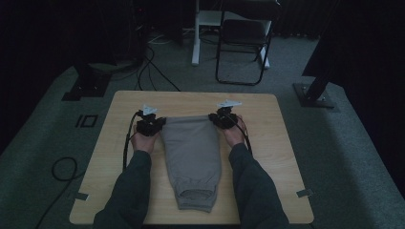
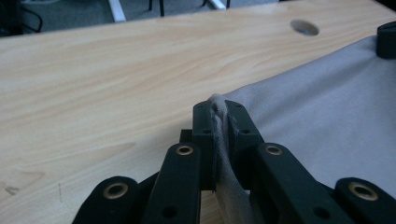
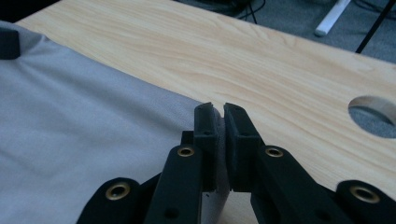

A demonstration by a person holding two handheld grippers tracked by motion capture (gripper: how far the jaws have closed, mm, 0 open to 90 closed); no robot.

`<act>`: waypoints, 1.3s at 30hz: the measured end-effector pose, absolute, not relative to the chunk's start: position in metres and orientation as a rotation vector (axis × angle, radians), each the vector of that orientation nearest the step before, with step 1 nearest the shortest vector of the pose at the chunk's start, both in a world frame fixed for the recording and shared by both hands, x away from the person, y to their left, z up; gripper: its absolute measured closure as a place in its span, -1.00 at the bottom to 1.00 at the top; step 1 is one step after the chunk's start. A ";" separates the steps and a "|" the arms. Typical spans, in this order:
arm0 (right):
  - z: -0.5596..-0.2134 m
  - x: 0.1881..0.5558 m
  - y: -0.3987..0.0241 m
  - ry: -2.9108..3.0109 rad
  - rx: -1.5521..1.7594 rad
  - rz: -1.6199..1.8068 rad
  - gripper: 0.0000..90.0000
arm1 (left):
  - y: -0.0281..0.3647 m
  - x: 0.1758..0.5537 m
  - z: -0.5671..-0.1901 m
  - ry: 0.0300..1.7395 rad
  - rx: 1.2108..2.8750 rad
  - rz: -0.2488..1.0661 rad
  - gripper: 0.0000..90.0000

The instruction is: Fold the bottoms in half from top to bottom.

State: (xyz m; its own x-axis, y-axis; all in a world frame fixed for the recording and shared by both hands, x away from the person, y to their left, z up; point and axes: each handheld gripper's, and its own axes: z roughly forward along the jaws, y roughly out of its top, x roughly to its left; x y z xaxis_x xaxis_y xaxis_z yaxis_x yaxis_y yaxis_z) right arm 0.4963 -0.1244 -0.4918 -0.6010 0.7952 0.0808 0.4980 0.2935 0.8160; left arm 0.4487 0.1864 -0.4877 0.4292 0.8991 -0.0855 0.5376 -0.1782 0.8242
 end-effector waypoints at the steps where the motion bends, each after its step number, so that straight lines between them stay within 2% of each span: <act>1: -0.490 0.494 -0.125 2.225 1.155 1.222 0.89 | 0.186 0.446 -0.485 1.216 1.844 0.551 0.87; 9: -0.478 0.468 -0.133 2.232 1.049 1.274 0.89 | 0.186 0.421 -0.474 1.145 1.835 0.568 0.87; 21: -0.481 0.413 -0.152 2.292 0.954 1.296 0.89 | 0.186 0.359 -0.477 1.024 1.876 0.522 0.87; 33: -0.524 0.364 -0.154 2.480 0.943 1.172 0.88 | 0.173 0.317 -0.526 1.017 2.042 0.359 0.87; 39: -0.543 0.360 -0.151 2.530 0.952 1.111 0.88 | 0.168 0.319 -0.538 1.048 2.100 0.373 0.87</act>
State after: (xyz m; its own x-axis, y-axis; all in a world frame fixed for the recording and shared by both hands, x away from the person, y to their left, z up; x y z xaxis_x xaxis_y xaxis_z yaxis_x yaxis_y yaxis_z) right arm 0.3603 -0.1508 -0.5426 -0.7665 0.6397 0.0566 0.4747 0.5050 0.7208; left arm 0.3190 0.1677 -0.5381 0.6230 0.7794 -0.0666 0.5619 -0.3867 0.7313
